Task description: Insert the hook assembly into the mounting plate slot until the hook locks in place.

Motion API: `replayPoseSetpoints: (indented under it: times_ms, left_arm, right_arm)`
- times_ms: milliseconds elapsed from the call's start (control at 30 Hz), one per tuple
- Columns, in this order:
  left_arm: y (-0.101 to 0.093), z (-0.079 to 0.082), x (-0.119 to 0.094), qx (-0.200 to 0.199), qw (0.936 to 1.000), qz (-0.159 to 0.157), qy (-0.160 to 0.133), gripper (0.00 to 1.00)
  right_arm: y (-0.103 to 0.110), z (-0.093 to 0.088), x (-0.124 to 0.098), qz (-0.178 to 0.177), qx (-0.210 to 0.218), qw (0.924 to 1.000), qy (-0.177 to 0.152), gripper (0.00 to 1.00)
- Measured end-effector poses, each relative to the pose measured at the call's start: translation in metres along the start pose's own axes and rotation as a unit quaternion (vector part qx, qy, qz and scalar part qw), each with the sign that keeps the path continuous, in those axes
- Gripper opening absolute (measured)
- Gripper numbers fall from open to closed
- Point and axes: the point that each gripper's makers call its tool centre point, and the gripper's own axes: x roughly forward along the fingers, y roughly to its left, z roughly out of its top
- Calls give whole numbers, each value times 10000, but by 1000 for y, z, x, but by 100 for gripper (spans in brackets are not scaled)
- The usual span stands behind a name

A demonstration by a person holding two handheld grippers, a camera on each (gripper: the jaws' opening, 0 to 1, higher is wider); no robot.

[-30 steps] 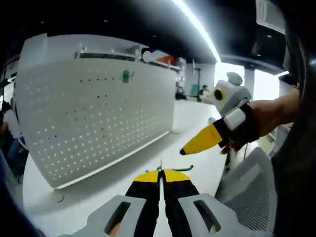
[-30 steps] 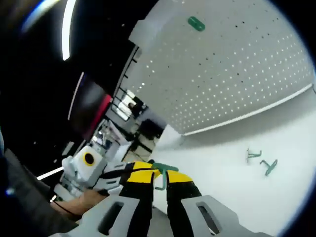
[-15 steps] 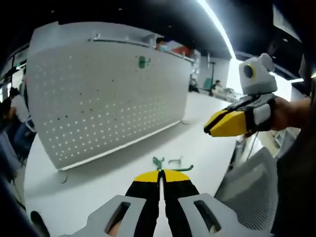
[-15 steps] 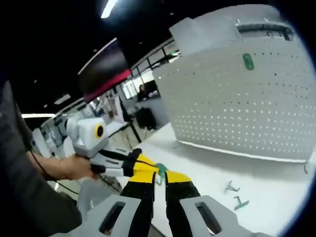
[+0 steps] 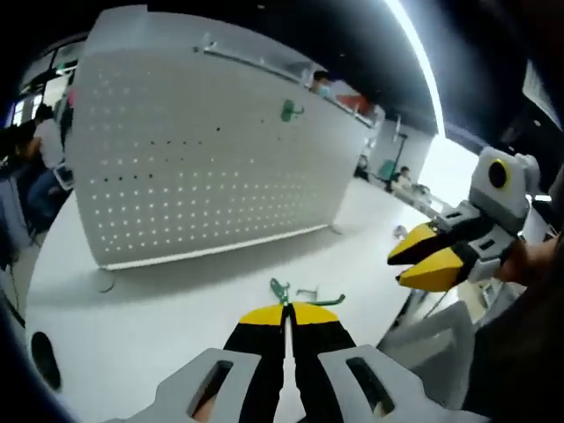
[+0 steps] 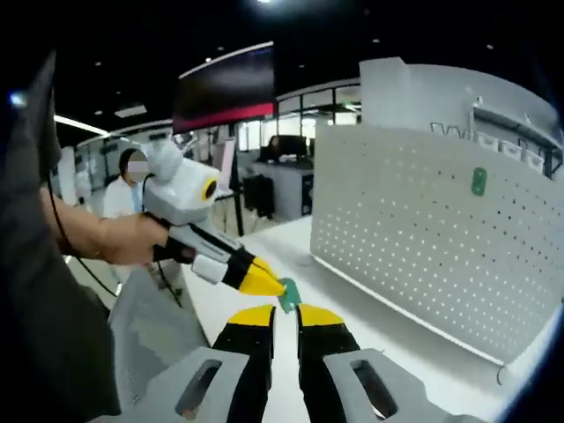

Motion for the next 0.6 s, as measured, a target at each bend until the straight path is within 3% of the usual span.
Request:
replayPoseSetpoints:
  times_ms: [33,200,533,600]
  left_arm:
    - [-7,0,0,-73,9998,-169,52,1]
    - [-21,2,1,-167,9992,-327,146,1]
    - [-35,3,3,-333,9978,-537,194,1]
    - [-43,4,4,-471,9963,-701,186,1]
  right_arm:
    - [0,-1,1,-16,5,10000,21,7]
    - [-6,-4,3,-216,49,9997,72,7]
    - [-8,-8,8,-223,-61,9995,193,7]
    - [-9,-10,9,-250,-95,9994,217,6]
